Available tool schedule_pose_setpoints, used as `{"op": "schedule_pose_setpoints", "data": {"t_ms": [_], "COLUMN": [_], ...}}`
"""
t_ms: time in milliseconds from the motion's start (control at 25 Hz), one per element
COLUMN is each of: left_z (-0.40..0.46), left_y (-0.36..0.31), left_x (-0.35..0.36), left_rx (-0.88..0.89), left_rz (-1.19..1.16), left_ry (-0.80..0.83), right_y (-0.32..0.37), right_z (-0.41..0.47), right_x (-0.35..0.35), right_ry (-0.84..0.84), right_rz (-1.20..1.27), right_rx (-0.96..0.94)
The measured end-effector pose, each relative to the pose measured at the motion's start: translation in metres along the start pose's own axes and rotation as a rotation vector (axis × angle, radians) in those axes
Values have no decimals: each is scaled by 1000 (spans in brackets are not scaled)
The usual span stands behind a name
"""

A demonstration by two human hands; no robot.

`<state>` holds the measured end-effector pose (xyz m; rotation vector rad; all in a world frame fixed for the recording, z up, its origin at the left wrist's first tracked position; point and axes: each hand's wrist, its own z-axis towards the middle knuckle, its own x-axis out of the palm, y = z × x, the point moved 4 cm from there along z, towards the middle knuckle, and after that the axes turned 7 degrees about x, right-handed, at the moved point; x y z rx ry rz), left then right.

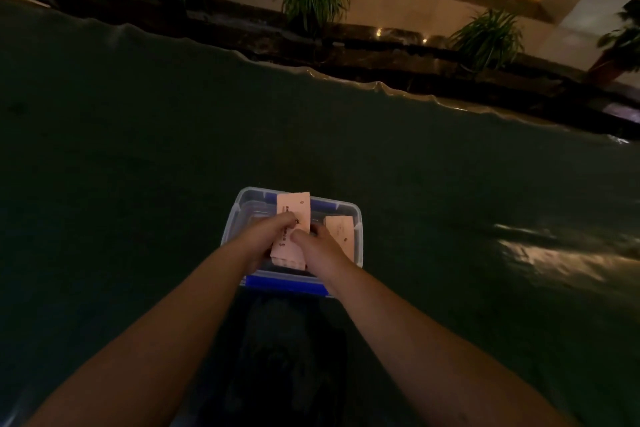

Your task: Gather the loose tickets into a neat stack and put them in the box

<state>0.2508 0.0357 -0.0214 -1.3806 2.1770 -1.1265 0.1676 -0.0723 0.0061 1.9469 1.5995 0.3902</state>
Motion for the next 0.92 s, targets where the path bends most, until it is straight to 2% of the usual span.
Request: {"op": "schedule_pose_setpoints", "data": {"t_ms": [280, 480, 560, 720, 800, 920], "left_z": [23, 26, 22, 18, 11, -4], "left_y": [13, 14, 12, 12, 6, -6], "left_x": [7, 17, 18, 16, 15, 20], "left_rx": [-53, -52, -56, -60, -41, 80], "left_rz": [166, 360, 404, 354, 404, 501], "left_ry": [-108, -268, -292, -217, -220, -249], "right_y": [1, 5, 5, 0, -1, -1], "right_z": [31, 32, 30, 35, 30, 13], "right_x": [7, 16, 17, 7, 2, -8], "right_ry": [-95, -77, -92, -60, -72, -86], "right_rz": [-244, -592, -578, -302, -348, -366], "right_rx": [72, 51, 88, 82, 112, 3]}}
